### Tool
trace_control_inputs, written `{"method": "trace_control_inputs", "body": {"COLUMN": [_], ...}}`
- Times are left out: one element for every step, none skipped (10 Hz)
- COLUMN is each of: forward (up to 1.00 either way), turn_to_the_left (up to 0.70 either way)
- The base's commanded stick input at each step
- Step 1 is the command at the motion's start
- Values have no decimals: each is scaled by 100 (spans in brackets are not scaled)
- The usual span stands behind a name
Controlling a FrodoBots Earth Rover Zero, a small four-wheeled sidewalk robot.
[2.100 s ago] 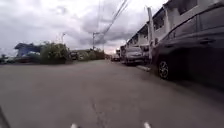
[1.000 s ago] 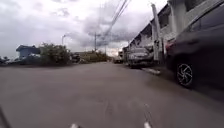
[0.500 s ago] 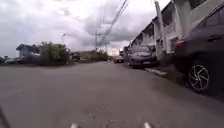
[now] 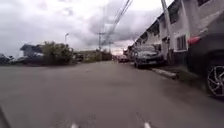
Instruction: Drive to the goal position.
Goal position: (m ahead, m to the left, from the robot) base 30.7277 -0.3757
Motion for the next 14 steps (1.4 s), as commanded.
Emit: {"method": "trace_control_inputs", "body": {"forward": [70, 70, 70, 70, 70, 70, 70, 70, 70, 70, 70, 70, 70, 70], "turn_to_the_left": [1, 9, 5, 1, -5, -34, -28, -6, 12, 4, 0, 0, 0, 0]}}
